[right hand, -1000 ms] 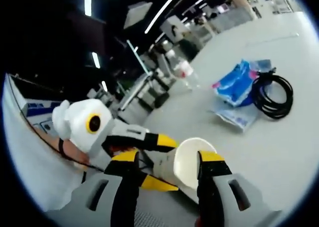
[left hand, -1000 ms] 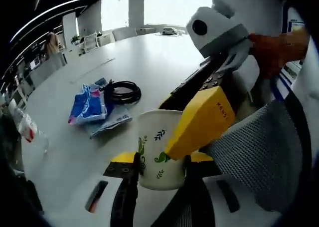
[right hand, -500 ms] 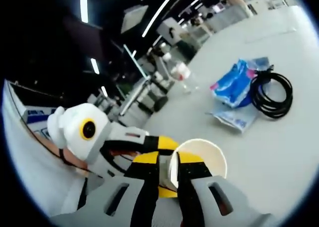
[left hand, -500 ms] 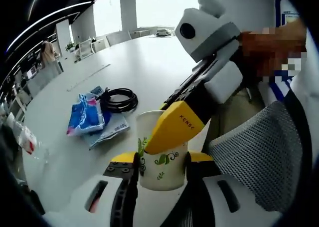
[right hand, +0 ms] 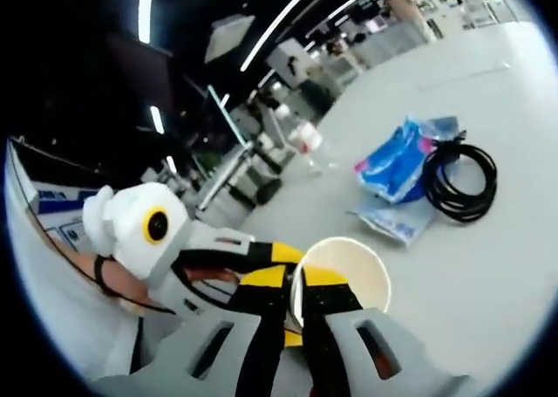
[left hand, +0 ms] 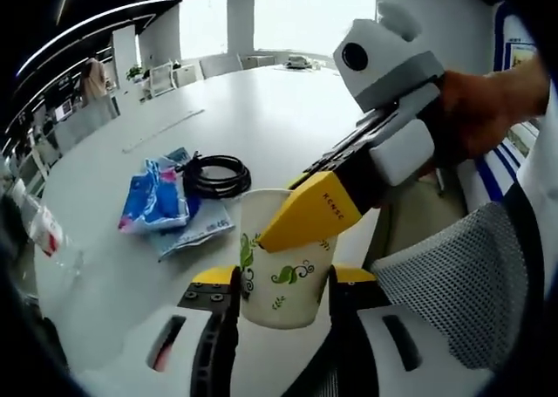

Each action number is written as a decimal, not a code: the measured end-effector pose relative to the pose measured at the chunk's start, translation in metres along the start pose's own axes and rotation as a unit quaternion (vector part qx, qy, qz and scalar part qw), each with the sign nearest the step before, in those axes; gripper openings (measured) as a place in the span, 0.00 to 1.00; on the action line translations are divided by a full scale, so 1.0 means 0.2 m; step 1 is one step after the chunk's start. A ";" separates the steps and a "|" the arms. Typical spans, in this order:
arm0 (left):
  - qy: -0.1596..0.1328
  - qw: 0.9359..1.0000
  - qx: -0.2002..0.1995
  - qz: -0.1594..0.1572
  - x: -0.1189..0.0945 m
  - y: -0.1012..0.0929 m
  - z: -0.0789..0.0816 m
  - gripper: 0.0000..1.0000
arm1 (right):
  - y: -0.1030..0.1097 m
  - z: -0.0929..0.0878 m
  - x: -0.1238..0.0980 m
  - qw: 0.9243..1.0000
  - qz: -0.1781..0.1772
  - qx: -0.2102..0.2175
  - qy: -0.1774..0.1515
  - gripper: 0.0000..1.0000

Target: Arrange the tabletop items into an orderly group along one side of the table until the central work area is clear of visible clutter.

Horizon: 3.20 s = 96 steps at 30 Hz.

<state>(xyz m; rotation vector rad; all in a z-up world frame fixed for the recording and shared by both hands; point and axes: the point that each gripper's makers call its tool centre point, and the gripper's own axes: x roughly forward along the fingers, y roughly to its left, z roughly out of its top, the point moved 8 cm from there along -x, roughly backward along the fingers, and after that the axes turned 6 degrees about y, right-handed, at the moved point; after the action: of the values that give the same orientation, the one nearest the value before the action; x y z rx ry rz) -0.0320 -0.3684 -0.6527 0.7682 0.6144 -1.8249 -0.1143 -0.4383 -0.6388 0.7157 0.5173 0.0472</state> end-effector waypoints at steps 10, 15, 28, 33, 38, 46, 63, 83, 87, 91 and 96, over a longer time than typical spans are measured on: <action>-0.002 1.000 -0.026 0.015 -0.02 0.03 -0.03 0.37 | -0.02 0.01 -0.02 1.000 -0.017 -0.006 -0.004 0.00; -0.011 0.998 -0.062 0.024 -0.03 0.08 -0.05 0.36 | -0.04 0.04 -0.05 0.999 -0.026 -0.001 -0.022 0.00; -0.035 0.986 -0.153 0.057 -0.11 0.18 -0.12 0.36 | -0.11 0.03 -0.13 0.998 -0.053 0.013 -0.041 0.00; -0.053 0.977 -0.190 0.078 -0.16 0.25 -0.14 0.37 | -0.12 0.01 -0.17 0.997 -0.064 0.023 -0.048 0.00; -0.082 0.962 -0.243 0.094 -0.22 0.31 -0.17 0.38 | -0.15 -0.01 -0.20 0.996 -0.073 0.032 -0.048 0.00; -0.094 0.950 -0.272 0.121 -0.29 0.36 -0.23 0.39 | -0.16 -0.02 -0.21 0.994 -0.083 0.040 -0.051 0.00; -0.120 0.932 -0.311 0.143 -0.37 0.39 -0.31 0.39 | -0.13 0.02 -0.15 0.996 -0.080 0.025 -0.034 0.00; -0.125 0.926 -0.319 0.157 -0.42 0.43 -0.38 0.41 | -0.09 0.14 -0.02 0.998 -0.059 -0.017 -0.010 0.00; -0.126 0.925 -0.320 0.160 -0.43 0.44 -0.39 0.41 | -0.07 0.15 0.00 0.998 -0.055 -0.028 0.000 0.00; -0.125 0.925 -0.320 0.161 -0.44 0.44 -0.40 0.42 | -0.05 0.16 0.03 0.998 -0.051 -0.041 0.009 0.00; -0.115 0.928 -0.316 0.159 -0.44 0.43 -0.41 0.43 | -0.03 0.19 0.07 0.998 -0.044 -0.048 0.010 0.00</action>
<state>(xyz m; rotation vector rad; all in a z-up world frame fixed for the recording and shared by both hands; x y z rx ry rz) 0.0908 -0.2879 -0.6472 0.1952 0.8100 -1.2776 -0.0853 -0.4628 -0.6257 0.5995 0.5620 -0.0027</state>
